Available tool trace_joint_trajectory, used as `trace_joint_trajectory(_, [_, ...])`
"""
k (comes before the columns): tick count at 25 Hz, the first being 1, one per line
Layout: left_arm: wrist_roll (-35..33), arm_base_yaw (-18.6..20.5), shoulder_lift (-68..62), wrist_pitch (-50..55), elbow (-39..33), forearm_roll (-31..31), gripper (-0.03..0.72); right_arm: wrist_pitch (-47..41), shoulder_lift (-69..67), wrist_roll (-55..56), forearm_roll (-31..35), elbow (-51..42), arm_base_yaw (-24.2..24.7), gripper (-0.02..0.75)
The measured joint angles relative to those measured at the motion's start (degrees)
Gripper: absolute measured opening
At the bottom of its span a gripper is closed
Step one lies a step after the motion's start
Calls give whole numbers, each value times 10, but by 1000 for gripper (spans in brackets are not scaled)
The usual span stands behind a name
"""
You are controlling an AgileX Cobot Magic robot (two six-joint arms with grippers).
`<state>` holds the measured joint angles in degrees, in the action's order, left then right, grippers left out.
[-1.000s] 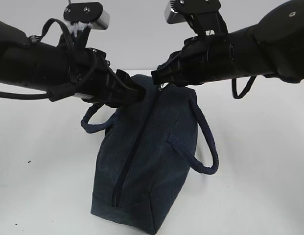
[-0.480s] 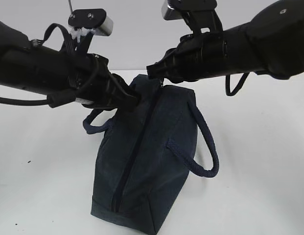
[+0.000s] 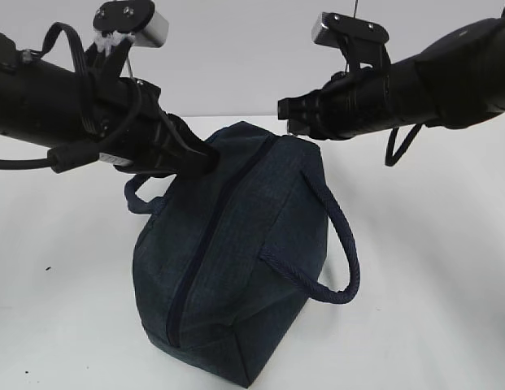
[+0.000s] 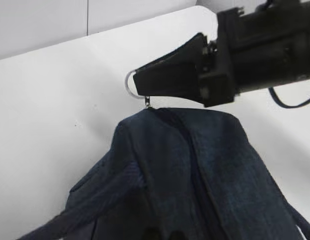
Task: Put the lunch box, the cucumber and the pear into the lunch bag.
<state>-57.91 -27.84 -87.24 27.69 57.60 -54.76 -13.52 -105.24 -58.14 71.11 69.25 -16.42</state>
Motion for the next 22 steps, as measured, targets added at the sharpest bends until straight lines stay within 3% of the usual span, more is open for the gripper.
trace_joint_trajectory(11, [1,57,0,16,0,-5,4,-48,-65,-19,32,11,20,18])
trace_joint_trajectory(13, [2,59,3,16,1,5,80,-70,-65,-39,30,26,24,108])
trace_joint_trajectory(16, [8,64,8,24,16,34,311,-118,-54,-47,24,55,36,413])
trace_joint_trajectory(18, [45,71,9,47,41,70,459,-151,-40,-49,21,73,43,557])
trace_joint_trajectory(20, [99,77,9,95,70,139,515,-186,-24,-50,8,80,51,604])
trace_joint_trajectory(22, [190,80,10,160,105,248,498,-219,-6,-45,-20,82,59,596])
